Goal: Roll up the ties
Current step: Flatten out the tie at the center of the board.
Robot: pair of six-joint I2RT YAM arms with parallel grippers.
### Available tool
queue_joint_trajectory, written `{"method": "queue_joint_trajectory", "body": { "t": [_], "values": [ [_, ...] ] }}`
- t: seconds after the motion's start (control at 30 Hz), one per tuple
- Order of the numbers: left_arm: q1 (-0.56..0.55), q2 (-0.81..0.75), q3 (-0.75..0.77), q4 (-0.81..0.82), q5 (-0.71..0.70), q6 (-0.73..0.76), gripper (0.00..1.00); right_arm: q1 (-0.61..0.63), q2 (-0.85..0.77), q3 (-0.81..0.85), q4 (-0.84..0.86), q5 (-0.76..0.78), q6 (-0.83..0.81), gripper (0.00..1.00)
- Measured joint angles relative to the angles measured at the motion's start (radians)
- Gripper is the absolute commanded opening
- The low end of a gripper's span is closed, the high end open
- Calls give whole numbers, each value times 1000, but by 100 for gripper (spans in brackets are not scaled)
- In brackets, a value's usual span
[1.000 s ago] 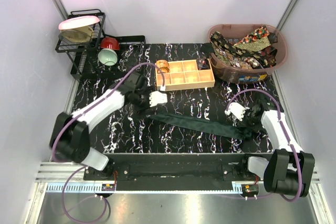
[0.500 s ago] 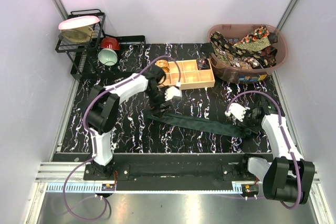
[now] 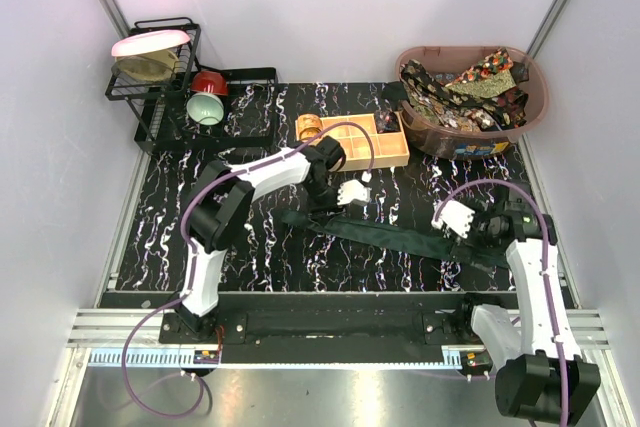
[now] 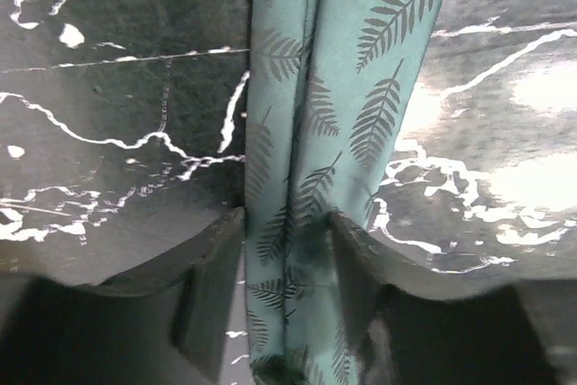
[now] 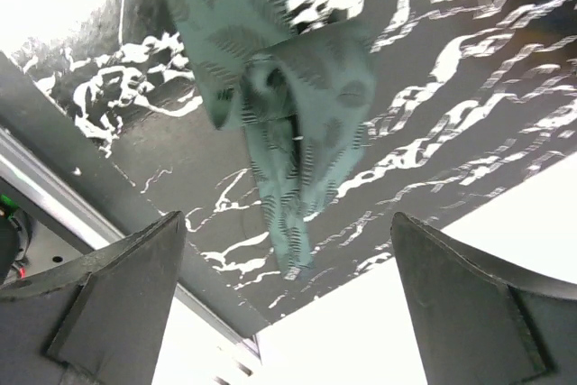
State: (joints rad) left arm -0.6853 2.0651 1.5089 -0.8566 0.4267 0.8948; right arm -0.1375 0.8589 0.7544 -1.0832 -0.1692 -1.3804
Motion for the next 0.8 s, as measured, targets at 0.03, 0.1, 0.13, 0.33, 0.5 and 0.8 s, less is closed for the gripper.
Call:
{"method": "queue_joint_trajectory", "body": {
  "t": [0.03, 0.1, 0.13, 0.33, 0.5, 0.8],
  "values": [
    [-5, -2, -5, 11, -18, 2, 17, 0, 1, 25, -16, -12, 6, 100],
    [-13, -11, -23, 35, -42, -5, 0, 0, 4, 69, -29, -36, 23, 100],
    [-14, -25, -41, 45, -50, -4, 0, 0, 8, 92, -35, -47, 37, 100],
    [0, -153, -198, 153, -135, -4, 0, 0, 184, 244, -47, -168, 184, 99],
    [21, -449, -406, 343, -210, 76, 0, 6, 465, 433, -50, -354, 293, 97],
    [15, -904, -687, 717, -204, 381, 0, 207, 715, 534, -18, -552, 383, 100]
  ]
}}
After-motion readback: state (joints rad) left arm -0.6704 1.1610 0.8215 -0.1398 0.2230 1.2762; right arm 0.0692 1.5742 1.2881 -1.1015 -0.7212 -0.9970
